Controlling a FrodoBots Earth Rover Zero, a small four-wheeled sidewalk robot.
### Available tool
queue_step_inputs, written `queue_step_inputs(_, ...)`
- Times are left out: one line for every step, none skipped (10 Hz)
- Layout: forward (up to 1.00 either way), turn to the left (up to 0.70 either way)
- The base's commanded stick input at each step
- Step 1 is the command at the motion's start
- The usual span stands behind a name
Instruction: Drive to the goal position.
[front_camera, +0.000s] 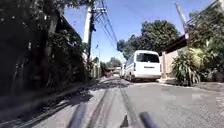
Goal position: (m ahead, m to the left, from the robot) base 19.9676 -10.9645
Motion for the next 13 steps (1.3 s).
queue_step_inputs(0.7,0.0)
queue_step_inputs(0.7,0.0)
queue_step_inputs(0.7,0.0)
queue_step_inputs(0.7,0.0)
queue_step_inputs(0.7,-0.18)
queue_step_inputs(0.7,-0.35)
queue_step_inputs(0.7,-0.35)
queue_step_inputs(0.7,-0.35)
queue_step_inputs(0.7,-0.35)
queue_step_inputs(0.7,-0.35)
queue_step_inputs(0.7,-0.35)
queue_step_inputs(0.7,-0.3)
queue_step_inputs(0.7,-0.16)
